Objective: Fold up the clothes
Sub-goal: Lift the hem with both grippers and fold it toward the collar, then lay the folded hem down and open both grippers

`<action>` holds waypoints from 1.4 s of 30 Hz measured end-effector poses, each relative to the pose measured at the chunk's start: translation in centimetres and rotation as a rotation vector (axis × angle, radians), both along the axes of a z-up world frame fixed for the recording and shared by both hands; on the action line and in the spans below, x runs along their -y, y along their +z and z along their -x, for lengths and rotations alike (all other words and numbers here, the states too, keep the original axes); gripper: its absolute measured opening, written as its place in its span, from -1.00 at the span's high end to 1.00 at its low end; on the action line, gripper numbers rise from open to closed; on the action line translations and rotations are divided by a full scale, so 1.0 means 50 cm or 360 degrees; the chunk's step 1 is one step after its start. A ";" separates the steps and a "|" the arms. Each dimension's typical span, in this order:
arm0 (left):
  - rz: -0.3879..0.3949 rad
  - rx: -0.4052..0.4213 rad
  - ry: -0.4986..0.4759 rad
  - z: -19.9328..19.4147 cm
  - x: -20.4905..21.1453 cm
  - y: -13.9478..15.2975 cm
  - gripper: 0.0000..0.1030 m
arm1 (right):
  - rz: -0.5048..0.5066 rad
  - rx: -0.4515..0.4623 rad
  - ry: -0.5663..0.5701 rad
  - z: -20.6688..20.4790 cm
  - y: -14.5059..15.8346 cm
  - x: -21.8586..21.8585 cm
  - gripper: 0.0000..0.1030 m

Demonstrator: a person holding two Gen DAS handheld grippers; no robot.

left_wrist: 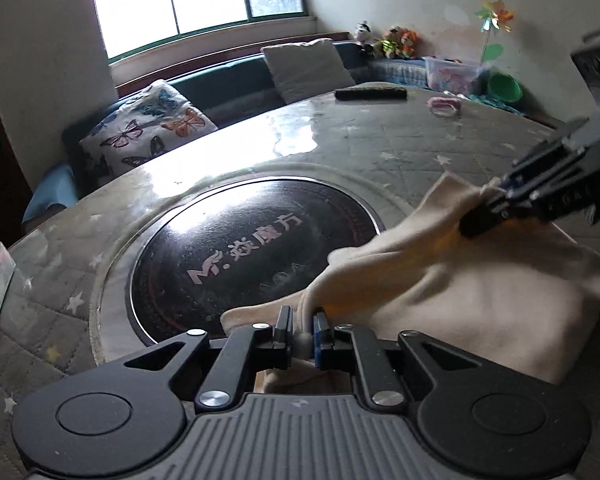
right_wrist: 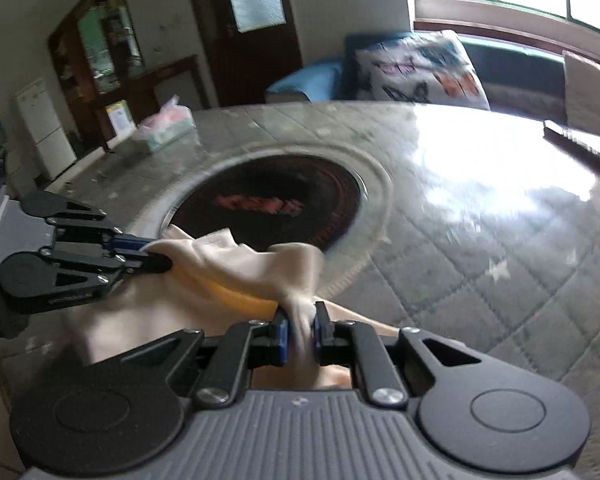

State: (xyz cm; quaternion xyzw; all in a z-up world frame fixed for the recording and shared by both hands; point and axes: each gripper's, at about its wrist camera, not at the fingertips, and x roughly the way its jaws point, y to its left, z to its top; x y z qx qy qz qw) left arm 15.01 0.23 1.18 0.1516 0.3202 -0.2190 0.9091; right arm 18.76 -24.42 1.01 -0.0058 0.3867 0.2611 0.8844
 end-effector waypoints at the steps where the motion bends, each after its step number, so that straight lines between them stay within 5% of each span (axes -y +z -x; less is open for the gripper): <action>1: 0.0012 0.0000 0.0003 -0.001 -0.003 0.001 0.72 | -0.0011 0.0003 -0.0020 0.000 -0.005 0.006 0.71; 3: 0.0027 -0.0009 0.0015 -0.008 -0.005 0.004 0.71 | -0.0025 0.0023 -0.0071 -0.002 -0.007 0.018 0.54; 8: 0.0022 -0.0002 0.0043 -0.025 0.000 0.008 0.70 | -0.0062 0.0116 -0.0224 0.013 0.015 0.053 0.48; 13: 0.0007 0.0003 0.0084 -0.036 0.005 0.007 0.48 | -0.0048 0.0216 -0.0181 0.059 0.049 0.043 0.48; 15: 0.0003 0.0007 0.0129 -0.043 0.005 0.008 0.33 | -0.0036 0.0208 -0.0118 0.072 0.050 0.025 0.48; 21: 0.0102 0.0015 0.0272 -0.056 -0.033 0.040 0.35 | -0.0028 0.0075 -0.0193 0.032 -0.004 0.020 0.52; 26: 0.0118 0.0062 0.0175 -0.012 -0.023 0.072 0.47 | -0.0035 0.0077 -0.0225 0.031 -0.002 0.021 0.55; 32: 0.0126 -0.0026 -0.0068 0.006 0.053 0.057 0.60 | -0.0010 0.0093 -0.0095 0.029 0.015 -0.029 0.55; 42: 0.0105 -0.0171 -0.0024 -0.053 0.097 0.005 0.59 | 0.0090 0.0096 -0.0076 -0.010 -0.010 -0.067 0.56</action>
